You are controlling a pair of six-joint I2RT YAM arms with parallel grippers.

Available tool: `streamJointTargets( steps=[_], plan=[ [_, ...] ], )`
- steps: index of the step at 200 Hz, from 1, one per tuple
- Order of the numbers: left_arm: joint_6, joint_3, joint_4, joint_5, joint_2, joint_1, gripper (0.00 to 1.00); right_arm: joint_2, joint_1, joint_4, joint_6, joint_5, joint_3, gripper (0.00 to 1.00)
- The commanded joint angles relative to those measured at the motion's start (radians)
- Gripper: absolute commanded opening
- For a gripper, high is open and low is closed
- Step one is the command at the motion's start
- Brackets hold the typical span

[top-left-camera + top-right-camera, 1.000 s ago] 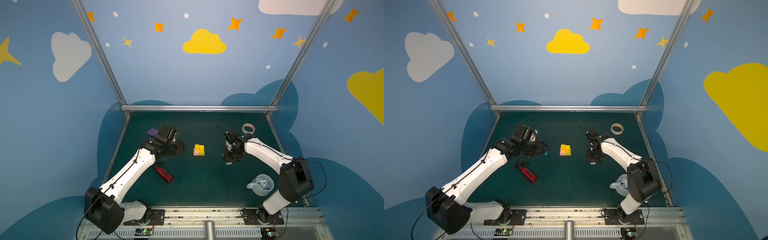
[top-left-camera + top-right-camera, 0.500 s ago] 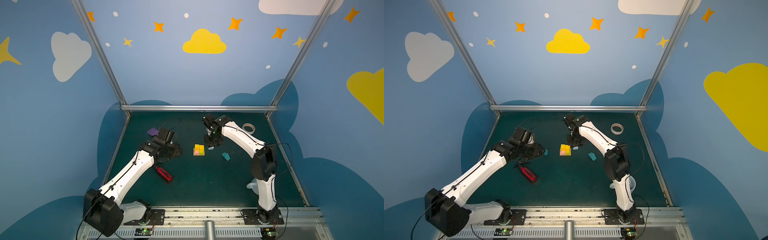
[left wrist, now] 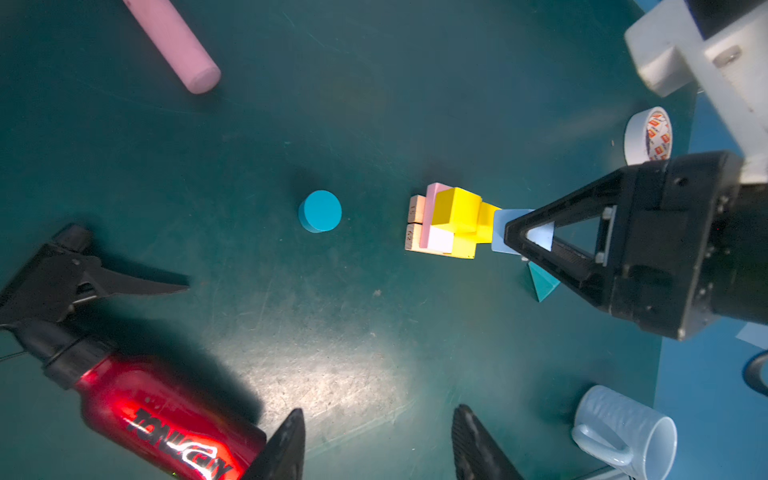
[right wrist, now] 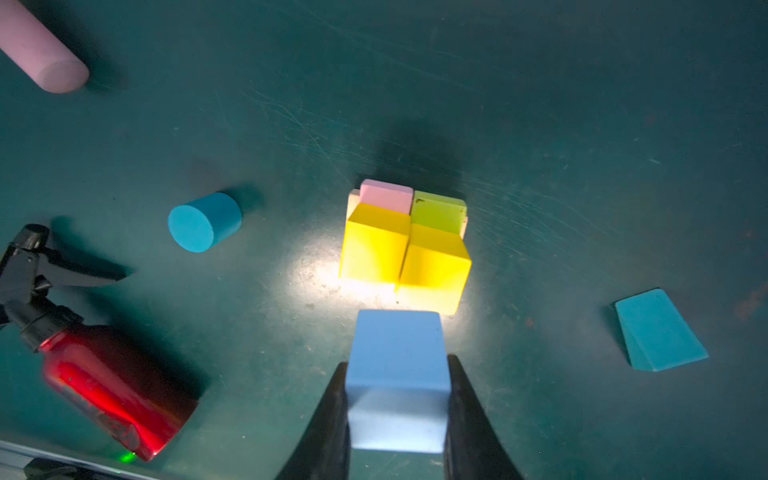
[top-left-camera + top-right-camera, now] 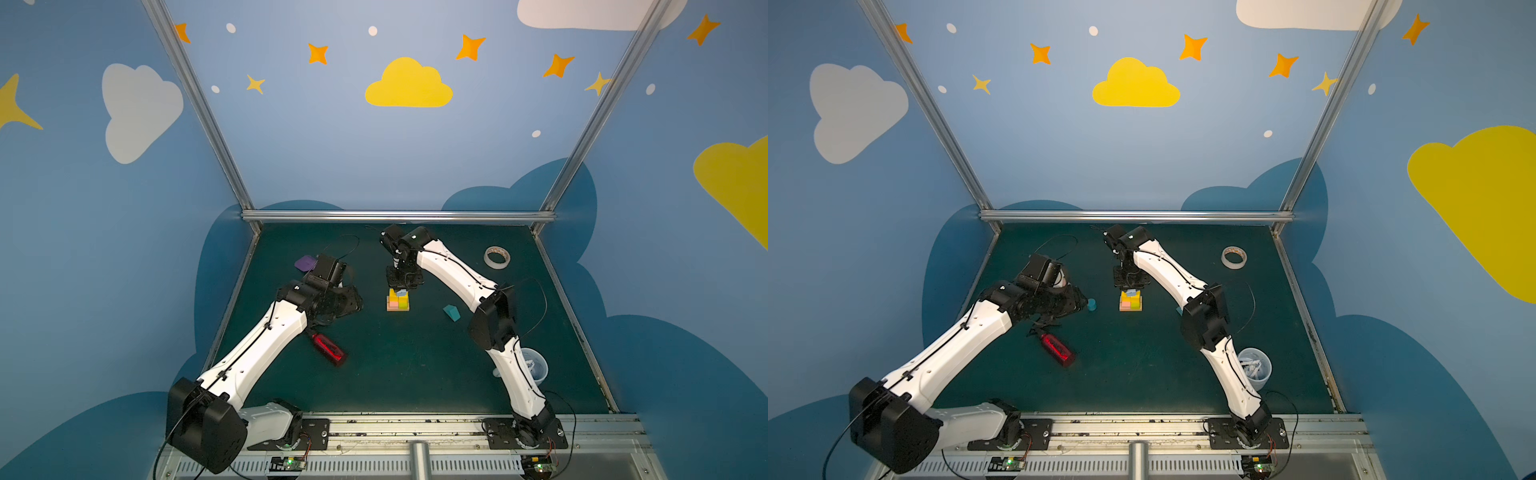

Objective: Build the wood block tower
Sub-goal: 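Lower the light-blue cube onto the yellow cubes and open the right gripper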

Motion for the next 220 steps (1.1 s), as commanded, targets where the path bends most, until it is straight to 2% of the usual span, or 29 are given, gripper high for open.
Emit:
streamJointTargets(
  steps=[1, 103, 139, 220],
  plan=[
    [0.02, 0.009, -0.029, -0.019, -0.012, 0.009, 0.56, 0.036, 0.004, -0.054, 0.029, 0.004, 0.042, 0.0],
    [0.019, 0.017, -0.039, 0.0, -0.008, 0.012, 0.56, 0.074, 0.003, -0.025, 0.099, 0.034, 0.07, 0.0],
    [0.02, 0.017, -0.042, 0.005, -0.009, 0.012, 0.56, 0.083, 0.005, -0.025, 0.123, 0.079, 0.088, 0.0],
    [0.024, 0.017, -0.048, 0.006, -0.011, 0.015, 0.56, 0.103, 0.005, -0.004, 0.141, 0.057, 0.094, 0.0]
  ],
)
